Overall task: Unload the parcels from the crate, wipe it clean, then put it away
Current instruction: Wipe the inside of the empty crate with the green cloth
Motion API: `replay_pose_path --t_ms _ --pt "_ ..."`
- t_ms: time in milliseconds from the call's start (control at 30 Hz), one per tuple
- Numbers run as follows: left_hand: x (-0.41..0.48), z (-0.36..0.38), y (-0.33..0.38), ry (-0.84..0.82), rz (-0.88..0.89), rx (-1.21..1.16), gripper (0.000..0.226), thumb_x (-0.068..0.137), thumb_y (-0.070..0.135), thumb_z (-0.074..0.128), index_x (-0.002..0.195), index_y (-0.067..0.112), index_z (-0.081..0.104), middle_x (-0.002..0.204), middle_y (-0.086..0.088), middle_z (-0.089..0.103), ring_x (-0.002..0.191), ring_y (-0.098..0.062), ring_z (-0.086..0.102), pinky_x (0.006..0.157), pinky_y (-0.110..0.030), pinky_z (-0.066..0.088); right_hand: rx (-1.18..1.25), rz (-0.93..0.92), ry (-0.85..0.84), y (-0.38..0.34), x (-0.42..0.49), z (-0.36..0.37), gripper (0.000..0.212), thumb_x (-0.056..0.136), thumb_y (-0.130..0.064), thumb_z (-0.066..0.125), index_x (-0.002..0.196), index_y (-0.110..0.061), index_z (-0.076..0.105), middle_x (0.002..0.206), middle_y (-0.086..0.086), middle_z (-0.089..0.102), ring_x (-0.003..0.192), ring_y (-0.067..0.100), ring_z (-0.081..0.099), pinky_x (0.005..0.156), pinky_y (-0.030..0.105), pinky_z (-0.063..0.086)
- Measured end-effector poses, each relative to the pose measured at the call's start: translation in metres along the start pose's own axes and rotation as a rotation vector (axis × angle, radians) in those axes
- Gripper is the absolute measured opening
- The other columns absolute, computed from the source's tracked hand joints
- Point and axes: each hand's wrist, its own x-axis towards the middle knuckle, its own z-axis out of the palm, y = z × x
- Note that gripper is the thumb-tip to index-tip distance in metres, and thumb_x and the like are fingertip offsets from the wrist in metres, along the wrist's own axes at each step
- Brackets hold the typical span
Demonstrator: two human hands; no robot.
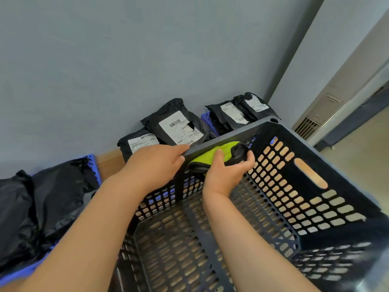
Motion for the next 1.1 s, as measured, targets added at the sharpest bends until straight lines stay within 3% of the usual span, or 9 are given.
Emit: replay_pose_path --t_ms 100,167,333,533,767,867,1000,1100 --pt "-0.01 -0.006 -0.022 -0.069 0.084 0.024 0.045 0.101 0.041 0.026 0.145 0.049 0.017 0.143 0.009 0.046 0.124 -0.016 0.049 0.093 -0.035 0.045 -0.082 -0.127 0.0 0.008 -0.002 0.005 0.061 0.09 -0.016 0.057 0.143 -0.024 0.027 0.149 -0.002 0.031 0.136 0.013 0.031 0.102 0.02 0.026" --pt "-0.016 -0.007 -0.032 -0.084 0.134 0.031 0.047 0.1 0.043 0.025 0.144 0.052 0.011 0.142 0.012 0.047 0.119 -0.014 0.052 0.088 -0.033 0.047 -0.226 -0.177 -0.005 0.017 -0.001 0.008 0.049 0.095 -0.014 0.051 0.141 -0.018 0.035 0.15 -0.001 0.03 0.135 0.014 0.033 0.099 0.017 0.024" --pt "-0.021 0.002 -0.042 -0.076 0.168 0.003 0.048 0.1 0.045 0.02 0.143 0.055 0.001 0.13 0.011 0.057 0.103 -0.011 0.058 0.077 -0.028 0.046 -0.475 0.012 -0.008 0.058 -0.001 0.013 0.048 0.098 -0.01 0.043 0.144 -0.018 0.034 0.154 -0.001 0.024 0.13 0.023 0.041 0.097 0.032 0.037" --pt "-0.018 0.006 -0.045 -0.053 0.174 0.025 0.05 0.098 0.047 0.016 0.145 0.052 0.0 0.116 0.012 0.063 0.089 -0.008 0.059 0.076 -0.032 0.051 -0.656 0.182 -0.128 0.105 0.008 0.013 0.053 0.099 -0.008 0.037 0.149 -0.013 0.02 0.154 0.007 0.021 0.135 0.025 0.033 0.105 0.03 0.029" --pt "-0.016 0.011 -0.05 -0.043 0.165 0.014 0.049 0.098 0.047 0.016 0.144 0.053 0.002 0.104 0.012 0.066 0.077 -0.008 0.058 0.068 -0.033 0.051 -0.67 0.329 -0.211 0.116 0.022 0.013 0.054 0.099 -0.008 0.035 0.15 -0.013 0.019 0.152 0.009 0.024 0.132 0.031 0.037 0.107 0.034 0.031" --pt "-0.015 0.013 -0.052 -0.039 0.161 0.01 0.048 0.098 0.048 0.016 0.144 0.053 0.004 0.11 0.01 0.066 0.082 -0.011 0.059 0.071 -0.035 0.051 -0.599 0.399 -0.204 0.105 0.02 0.012 0.052 0.099 -0.007 0.032 0.15 -0.014 0.021 0.152 0.007 0.027 0.13 0.032 0.039 0.102 0.035 0.036" --pt "-0.018 0.01 -0.05 -0.032 0.143 -0.002 0.046 0.1 0.045 0.022 0.144 0.051 0.014 0.106 0.009 0.065 0.084 -0.012 0.056 0.071 -0.032 0.047 -0.459 0.369 -0.09 0.086 0.007 0.012 0.047 0.097 -0.008 0.038 0.143 -0.015 0.029 0.136 0.013 0.046 0.112 0.033 0.054 0.087 0.038 0.046" --pt "-0.021 0.01 -0.05 0.02 0.126 -0.068 0.042 0.099 0.043 0.026 0.141 0.048 0.031 0.115 0.012 0.064 0.098 -0.013 0.058 0.074 -0.031 0.045 -0.347 0.318 0.018 0.064 -0.011 0.015 0.048 0.095 -0.01 0.045 0.14 -0.014 0.028 0.126 0.014 0.054 0.106 0.034 0.056 0.082 0.037 0.044"
